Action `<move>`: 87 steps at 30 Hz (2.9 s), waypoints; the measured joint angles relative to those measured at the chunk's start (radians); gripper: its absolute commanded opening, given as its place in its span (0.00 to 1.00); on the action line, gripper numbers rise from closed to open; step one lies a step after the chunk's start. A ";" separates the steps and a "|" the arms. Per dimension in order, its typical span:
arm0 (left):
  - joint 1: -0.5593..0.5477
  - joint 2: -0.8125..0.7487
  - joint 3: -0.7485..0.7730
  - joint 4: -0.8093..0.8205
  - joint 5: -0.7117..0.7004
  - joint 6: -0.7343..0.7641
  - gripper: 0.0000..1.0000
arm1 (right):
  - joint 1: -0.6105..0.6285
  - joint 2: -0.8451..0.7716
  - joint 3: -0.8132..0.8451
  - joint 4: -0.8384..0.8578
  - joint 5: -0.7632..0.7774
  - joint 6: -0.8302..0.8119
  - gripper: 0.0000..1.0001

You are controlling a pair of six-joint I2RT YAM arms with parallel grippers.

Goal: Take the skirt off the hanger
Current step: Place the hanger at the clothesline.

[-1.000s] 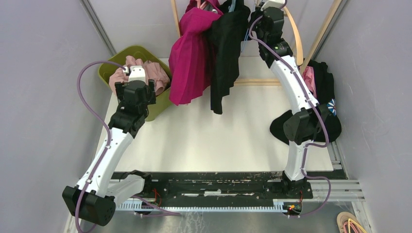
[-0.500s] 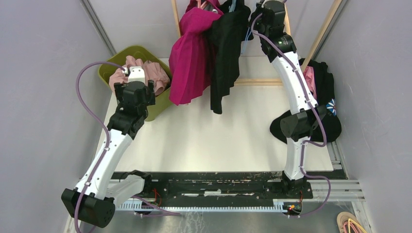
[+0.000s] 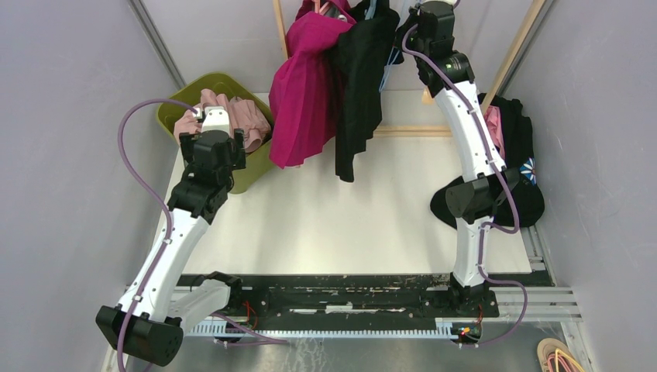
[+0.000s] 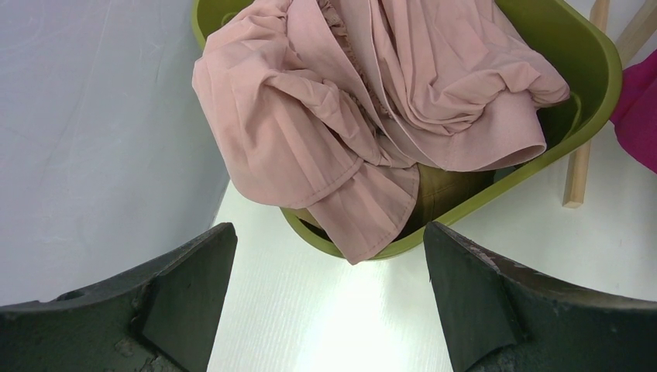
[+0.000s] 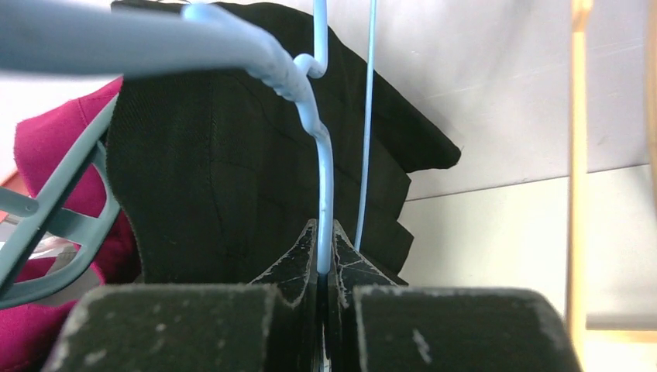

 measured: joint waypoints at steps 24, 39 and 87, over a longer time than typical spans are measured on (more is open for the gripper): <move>0.000 -0.016 0.000 -0.024 -0.019 0.000 0.97 | -0.023 0.024 -0.077 0.006 -0.078 0.015 0.23; 0.000 -0.028 0.000 -0.024 0.003 0.000 0.97 | -0.026 -0.084 -0.193 0.002 -0.061 -0.057 0.50; -0.010 -0.023 0.001 -0.016 0.091 0.002 0.99 | 0.128 -0.531 -0.343 0.087 0.068 -0.382 0.38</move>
